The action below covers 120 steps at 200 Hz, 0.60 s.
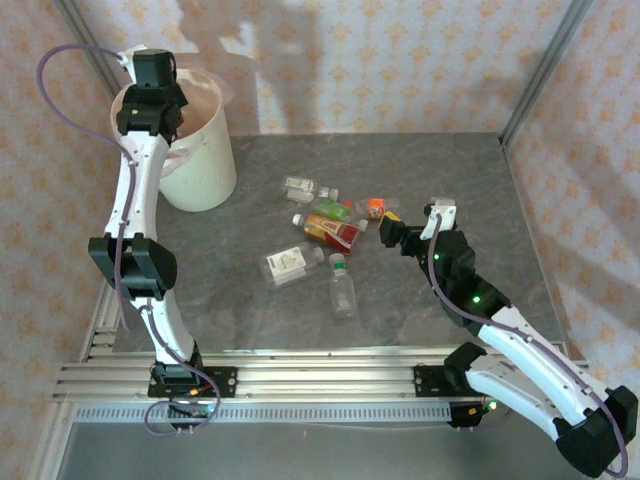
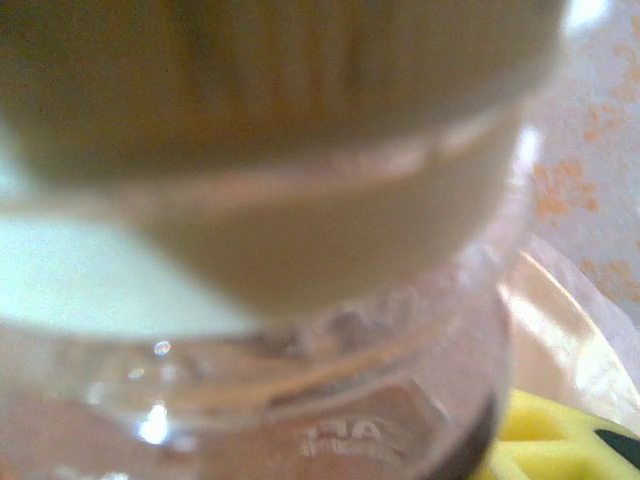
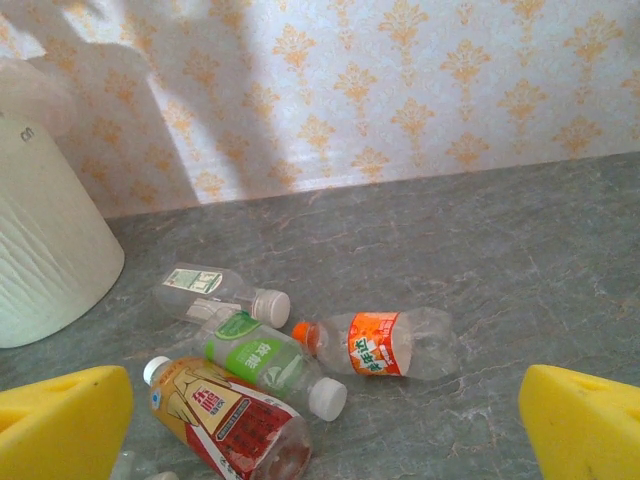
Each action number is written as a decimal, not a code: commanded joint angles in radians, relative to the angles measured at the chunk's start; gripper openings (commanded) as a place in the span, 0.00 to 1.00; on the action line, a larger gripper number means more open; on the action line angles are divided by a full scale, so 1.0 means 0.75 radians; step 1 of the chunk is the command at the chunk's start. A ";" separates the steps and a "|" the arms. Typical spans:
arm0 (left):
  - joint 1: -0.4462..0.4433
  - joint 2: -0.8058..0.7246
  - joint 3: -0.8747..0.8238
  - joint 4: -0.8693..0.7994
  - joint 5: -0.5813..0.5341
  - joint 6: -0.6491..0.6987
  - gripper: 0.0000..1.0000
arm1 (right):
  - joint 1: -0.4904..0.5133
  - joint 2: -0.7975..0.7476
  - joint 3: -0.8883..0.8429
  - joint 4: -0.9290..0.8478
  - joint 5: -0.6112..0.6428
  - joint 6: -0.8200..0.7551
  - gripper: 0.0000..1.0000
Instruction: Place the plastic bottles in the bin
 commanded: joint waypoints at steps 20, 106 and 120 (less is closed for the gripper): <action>0.006 0.052 -0.005 -0.122 0.177 -0.052 0.55 | 0.003 -0.016 0.016 -0.022 0.009 0.031 0.99; 0.006 0.021 0.018 -0.150 0.390 -0.036 0.86 | 0.003 -0.011 -0.008 -0.036 0.095 0.096 0.99; 0.006 0.013 0.019 -0.146 0.406 -0.047 0.87 | 0.003 -0.008 -0.006 -0.051 0.132 0.113 0.99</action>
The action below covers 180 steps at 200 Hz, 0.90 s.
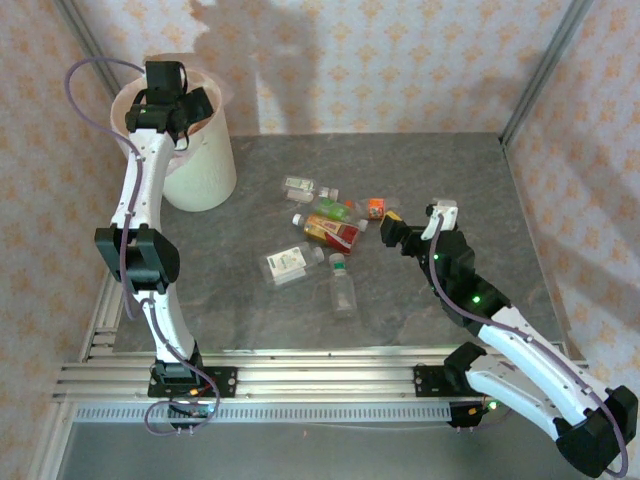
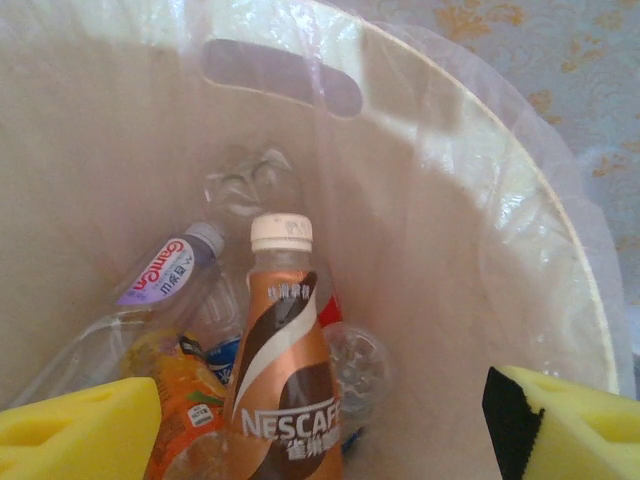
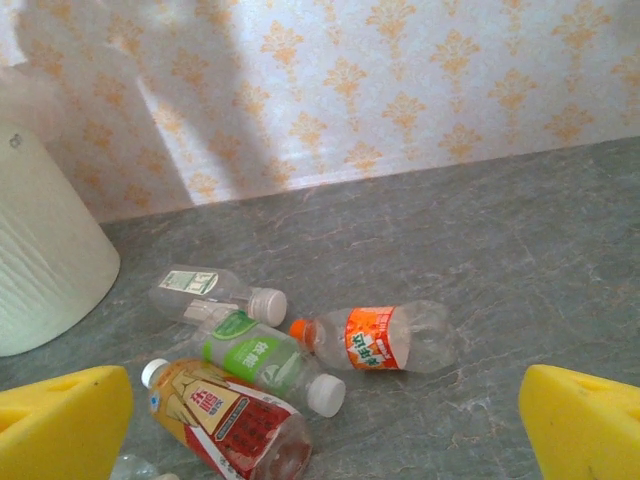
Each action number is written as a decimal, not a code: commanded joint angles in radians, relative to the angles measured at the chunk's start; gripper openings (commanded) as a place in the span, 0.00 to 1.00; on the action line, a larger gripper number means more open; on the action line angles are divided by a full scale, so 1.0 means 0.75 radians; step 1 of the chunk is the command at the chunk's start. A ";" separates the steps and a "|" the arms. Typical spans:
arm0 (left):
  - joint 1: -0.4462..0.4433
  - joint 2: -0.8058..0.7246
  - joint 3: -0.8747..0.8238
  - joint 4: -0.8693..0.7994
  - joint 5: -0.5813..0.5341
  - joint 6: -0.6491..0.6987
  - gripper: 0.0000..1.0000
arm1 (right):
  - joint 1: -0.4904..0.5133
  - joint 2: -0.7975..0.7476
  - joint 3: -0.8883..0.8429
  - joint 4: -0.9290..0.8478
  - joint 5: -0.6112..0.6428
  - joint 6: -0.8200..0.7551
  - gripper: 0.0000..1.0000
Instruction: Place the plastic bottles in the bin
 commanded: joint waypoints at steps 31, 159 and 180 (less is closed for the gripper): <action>0.006 -0.077 0.021 -0.013 0.118 -0.031 0.89 | 0.003 -0.006 -0.004 -0.048 0.157 0.101 0.99; -0.378 -0.615 -0.338 0.007 0.072 0.326 1.00 | 0.000 0.010 0.013 -0.109 0.222 0.153 0.99; -0.498 -0.714 -0.516 -0.025 0.070 0.530 1.00 | 0.002 0.019 0.011 -0.106 0.227 0.145 0.99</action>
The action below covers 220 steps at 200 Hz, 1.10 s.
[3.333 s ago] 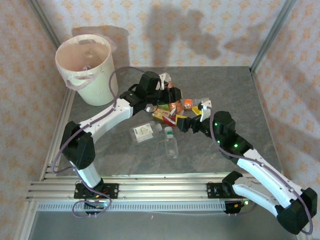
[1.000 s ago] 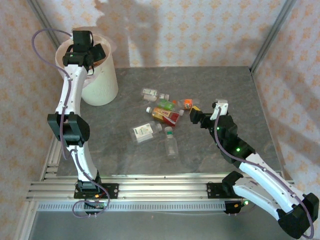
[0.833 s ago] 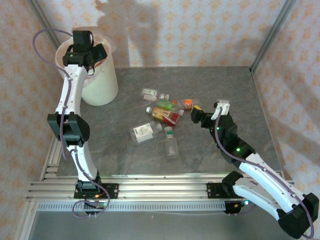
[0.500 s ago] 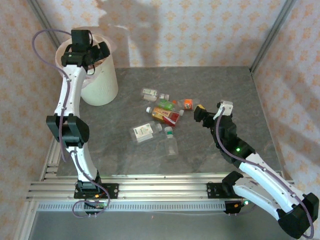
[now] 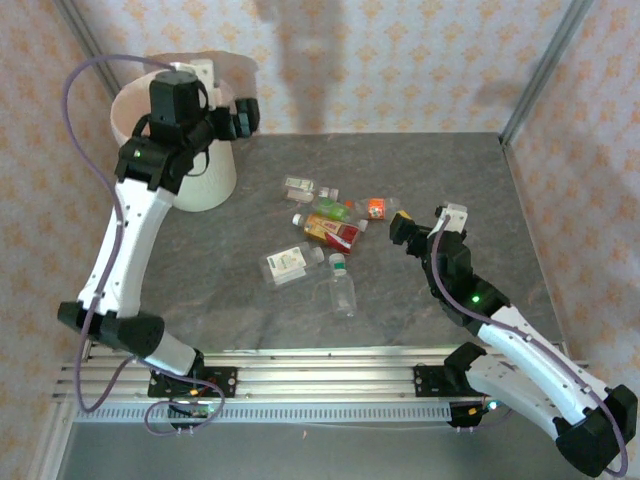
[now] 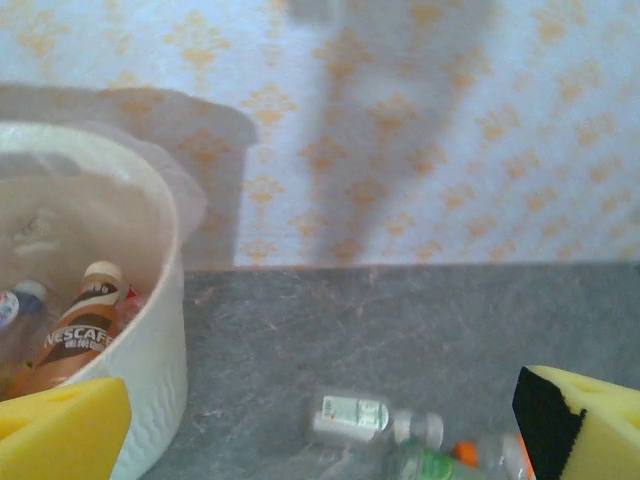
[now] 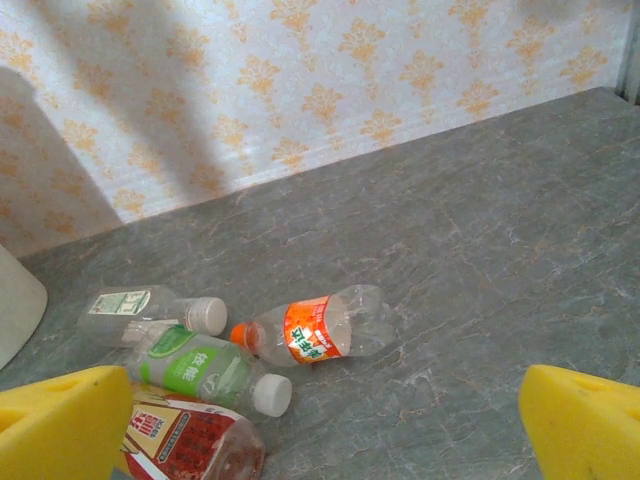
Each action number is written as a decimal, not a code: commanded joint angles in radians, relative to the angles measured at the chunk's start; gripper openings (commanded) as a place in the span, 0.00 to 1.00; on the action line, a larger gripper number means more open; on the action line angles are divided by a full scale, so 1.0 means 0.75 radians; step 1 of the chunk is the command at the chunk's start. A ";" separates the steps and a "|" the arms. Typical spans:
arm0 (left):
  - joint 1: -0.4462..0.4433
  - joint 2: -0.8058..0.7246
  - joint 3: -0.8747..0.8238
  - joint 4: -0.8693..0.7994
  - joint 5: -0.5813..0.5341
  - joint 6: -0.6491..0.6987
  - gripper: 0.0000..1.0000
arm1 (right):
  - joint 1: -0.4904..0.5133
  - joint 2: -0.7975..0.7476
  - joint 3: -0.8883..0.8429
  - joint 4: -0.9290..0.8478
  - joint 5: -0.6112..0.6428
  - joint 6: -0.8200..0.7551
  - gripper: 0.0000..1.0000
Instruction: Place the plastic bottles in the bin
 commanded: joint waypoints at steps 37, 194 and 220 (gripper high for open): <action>-0.221 -0.129 -0.390 -0.168 -0.053 0.386 1.00 | -0.002 0.040 0.007 -0.002 0.053 0.007 0.99; -0.498 0.326 -0.720 -0.251 -0.294 0.509 1.00 | -0.005 0.119 0.006 -0.077 0.147 0.074 0.99; -0.509 0.390 -0.716 -0.244 -0.239 0.542 1.00 | -0.006 0.117 0.009 -0.088 0.162 0.079 0.99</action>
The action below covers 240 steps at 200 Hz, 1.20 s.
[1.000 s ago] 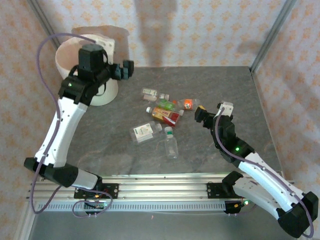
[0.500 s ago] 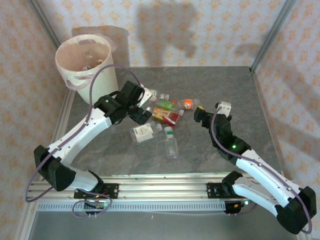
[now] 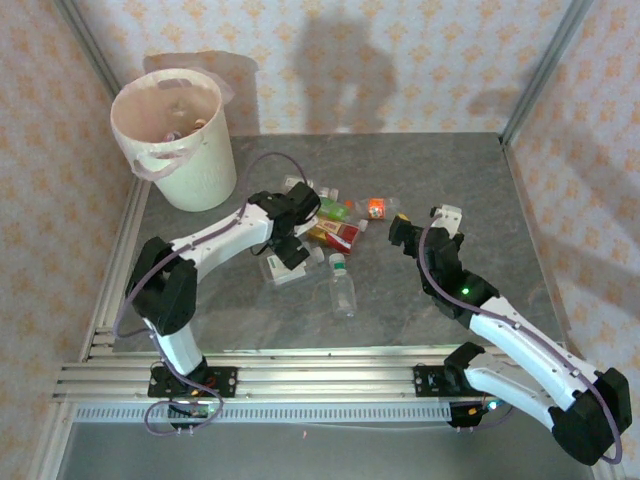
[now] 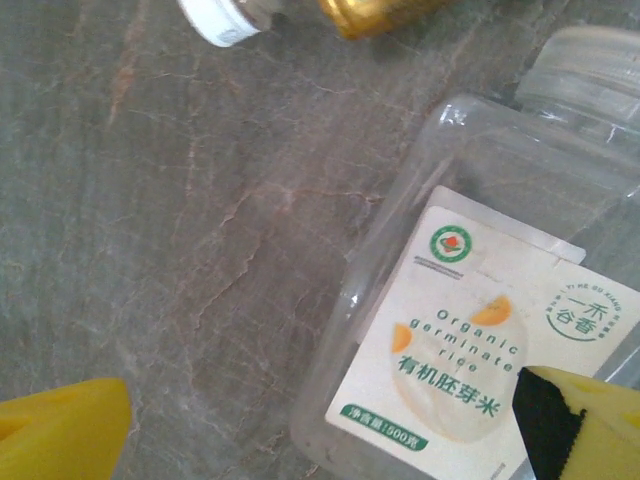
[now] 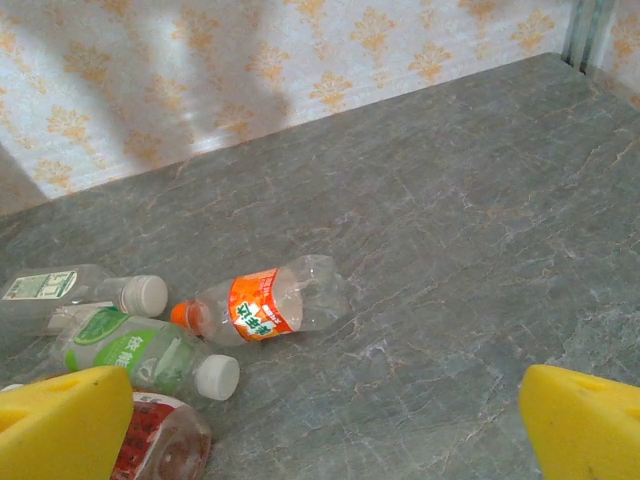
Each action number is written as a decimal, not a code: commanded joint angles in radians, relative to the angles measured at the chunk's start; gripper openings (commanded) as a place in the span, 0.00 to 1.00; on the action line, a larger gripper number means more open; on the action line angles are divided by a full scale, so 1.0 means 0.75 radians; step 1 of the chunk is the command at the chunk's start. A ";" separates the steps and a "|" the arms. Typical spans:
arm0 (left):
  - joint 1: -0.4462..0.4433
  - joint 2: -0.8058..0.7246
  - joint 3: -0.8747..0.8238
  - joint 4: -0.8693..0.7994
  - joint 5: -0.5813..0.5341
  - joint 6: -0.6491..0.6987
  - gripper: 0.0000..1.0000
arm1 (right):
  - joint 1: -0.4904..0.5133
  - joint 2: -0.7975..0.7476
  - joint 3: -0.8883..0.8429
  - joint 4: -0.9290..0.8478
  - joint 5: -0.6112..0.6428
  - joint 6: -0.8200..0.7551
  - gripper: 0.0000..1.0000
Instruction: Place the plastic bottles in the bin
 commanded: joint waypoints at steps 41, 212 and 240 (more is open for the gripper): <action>-0.017 0.095 0.020 -0.110 0.269 0.103 1.00 | -0.007 -0.002 0.006 -0.056 0.079 0.025 0.99; 0.083 -0.089 -0.089 -0.011 0.689 -0.040 1.00 | -0.009 0.008 -0.007 -0.070 0.089 0.048 0.99; 0.096 -0.105 -0.158 0.056 0.535 -0.169 1.00 | -0.009 0.022 -0.002 -0.067 0.083 0.054 0.99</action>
